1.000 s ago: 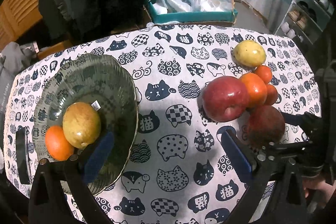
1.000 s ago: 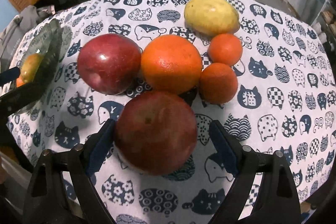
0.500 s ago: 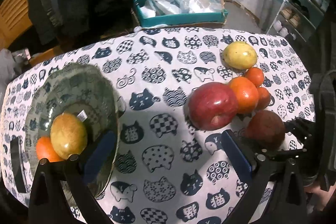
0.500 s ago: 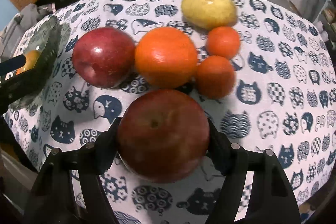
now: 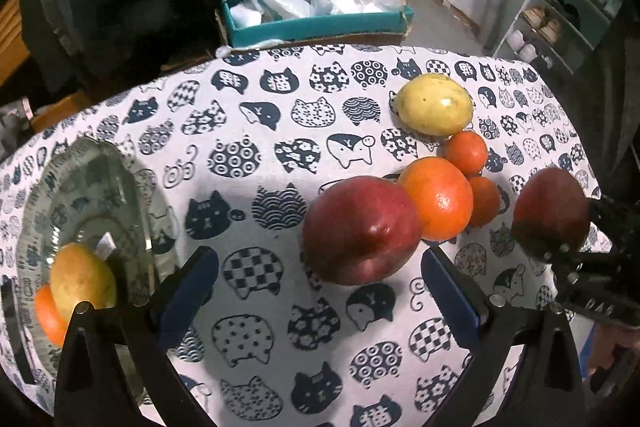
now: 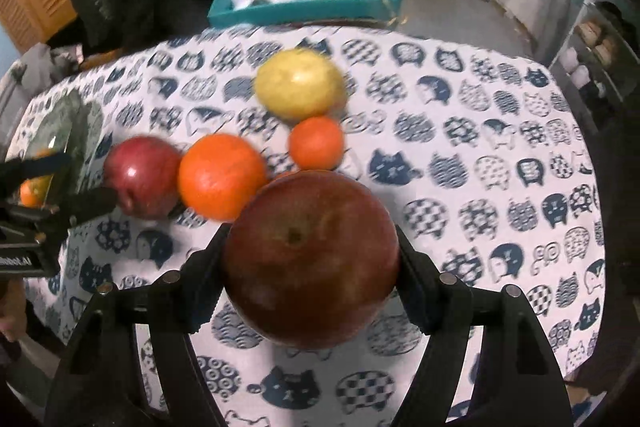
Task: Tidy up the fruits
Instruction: 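Close the right tool on a red apple while the left tool reaches another red apple, then lift the red apple with the left tool while the right tool holds its apple, then carry both red apples over the glass bowl and lower them in, then open both tools to release the apples into the bowl and raise them, then move both open tools back toward the remaining oranges and yellow fruit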
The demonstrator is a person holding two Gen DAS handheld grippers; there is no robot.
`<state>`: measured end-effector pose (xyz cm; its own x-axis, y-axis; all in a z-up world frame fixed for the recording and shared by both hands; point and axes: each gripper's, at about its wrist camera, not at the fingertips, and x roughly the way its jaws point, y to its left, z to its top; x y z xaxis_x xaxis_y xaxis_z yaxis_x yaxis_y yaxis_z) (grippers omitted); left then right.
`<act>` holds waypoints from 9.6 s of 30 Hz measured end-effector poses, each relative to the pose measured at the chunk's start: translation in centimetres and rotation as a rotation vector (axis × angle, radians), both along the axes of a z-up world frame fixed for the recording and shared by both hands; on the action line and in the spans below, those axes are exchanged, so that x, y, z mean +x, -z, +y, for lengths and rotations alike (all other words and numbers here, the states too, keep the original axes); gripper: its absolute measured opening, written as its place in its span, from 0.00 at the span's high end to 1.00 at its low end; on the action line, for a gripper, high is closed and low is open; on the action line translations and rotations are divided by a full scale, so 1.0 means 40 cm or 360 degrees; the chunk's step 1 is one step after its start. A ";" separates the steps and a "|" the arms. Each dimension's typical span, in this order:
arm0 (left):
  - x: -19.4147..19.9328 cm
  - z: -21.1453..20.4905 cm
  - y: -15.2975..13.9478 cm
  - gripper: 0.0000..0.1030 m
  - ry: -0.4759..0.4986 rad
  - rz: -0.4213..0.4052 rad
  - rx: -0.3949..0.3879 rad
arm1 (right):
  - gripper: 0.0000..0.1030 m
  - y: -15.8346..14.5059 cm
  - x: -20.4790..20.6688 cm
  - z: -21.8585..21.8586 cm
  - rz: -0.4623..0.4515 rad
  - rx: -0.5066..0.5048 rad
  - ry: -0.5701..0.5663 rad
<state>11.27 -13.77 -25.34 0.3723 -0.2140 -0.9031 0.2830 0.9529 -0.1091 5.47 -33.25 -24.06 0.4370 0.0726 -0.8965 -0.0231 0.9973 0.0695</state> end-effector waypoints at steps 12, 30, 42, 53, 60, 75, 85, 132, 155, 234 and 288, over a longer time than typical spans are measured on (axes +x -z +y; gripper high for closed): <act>0.047 -0.033 0.056 0.01 -0.0006 0.0089 -0.0044 | 0.28 -0.015 0.031 -0.087 -0.0036 0.0054 0.0115; 0.061 -0.064 0.075 0.25 0.0079 0.0141 -0.0112 | 0.28 -0.003 0.056 -0.094 -0.0015 0.0070 0.0130; 0.027 -0.044 0.032 0.25 0.0025 0.0061 -0.0077 | 0.28 -0.058 0.062 -0.048 -0.0091 0.0042 0.0077; -0.012 0.032 -0.085 0.25 -0.0091 -0.0117 -0.0101 | 0.28 -0.146 0.058 0.006 -0.0213 0.0024 0.0023; -0.036 0.074 -0.162 0.25 -0.0142 -0.0220 -0.0139 | 0.28 -0.208 0.055 0.051 -0.0298 0.0022 -0.0035; -0.084 0.156 -0.283 0.25 -0.0220 -0.0436 -0.0126 | 0.28 -0.307 0.050 0.173 -0.0432 0.0008 -0.0174; -0.100 0.234 -0.329 0.25 -0.0302 -0.0517 -0.0117 | 0.28 -0.340 0.074 0.274 -0.0461 0.0021 -0.0265; 0.052 0.705 -0.019 0.25 -0.0837 -0.0089 -0.0033 | 0.28 -0.051 0.337 0.766 0.0009 0.0198 -0.0646; 0.082 0.709 0.085 0.25 -0.0869 0.0147 -0.0103 | 0.28 0.005 0.362 0.804 0.0083 0.0195 -0.0660; -0.218 0.599 -0.466 0.02 -0.0786 -0.0662 -0.0048 | 0.18 -0.472 0.055 0.563 -0.0596 -0.0003 -0.0585; -0.084 0.085 -0.329 0.01 -0.0216 -0.0364 -0.0045 | 0.15 -0.331 -0.047 -0.046 -0.0408 -0.0075 0.0054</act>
